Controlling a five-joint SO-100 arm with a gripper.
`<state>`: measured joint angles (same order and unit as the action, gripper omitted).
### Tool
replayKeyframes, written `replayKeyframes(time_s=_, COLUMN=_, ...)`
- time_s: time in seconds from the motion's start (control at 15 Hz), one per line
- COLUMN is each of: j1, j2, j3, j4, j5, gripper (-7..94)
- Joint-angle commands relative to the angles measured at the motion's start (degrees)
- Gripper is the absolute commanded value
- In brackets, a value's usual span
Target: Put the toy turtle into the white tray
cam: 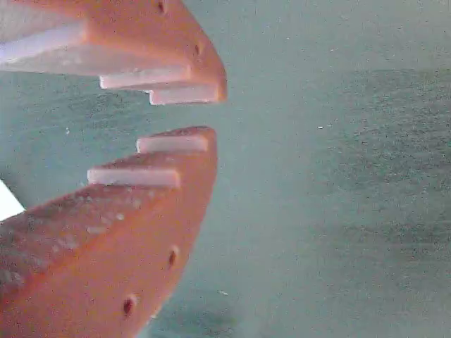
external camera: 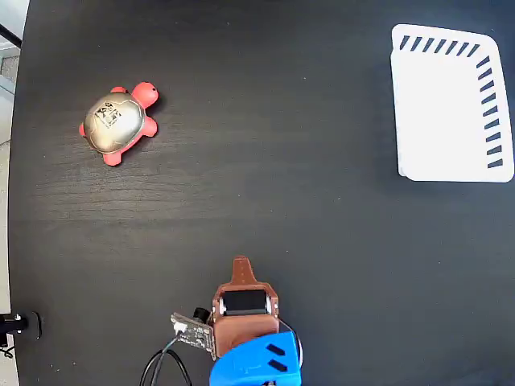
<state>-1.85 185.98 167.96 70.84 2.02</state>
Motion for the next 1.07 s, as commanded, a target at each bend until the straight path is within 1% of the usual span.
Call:
replayKeyframes(time_s=0.0, j1=-0.44, j2=0.44, j3=-0.53, j4=0.44, j5=0.88, gripper=0)
replayKeyframes(time_s=0.67, j1=-0.44, j2=0.44, j3=-0.53, j4=0.44, j5=0.88, gripper=0)
replayKeyframes(time_s=0.8, j1=-1.93, j2=0.44, j3=-0.53, j4=0.44, j5=-0.35, gripper=0)
replayKeyframes(time_s=0.93, j1=-3.96, j2=-5.10, j3=-1.05, j4=-2.64, j5=-1.93, gripper=0)
replayKeyframes(time_s=1.0, j1=-4.83, j2=-10.11, j3=-2.11, j4=-4.83, j5=-1.14, gripper=0)
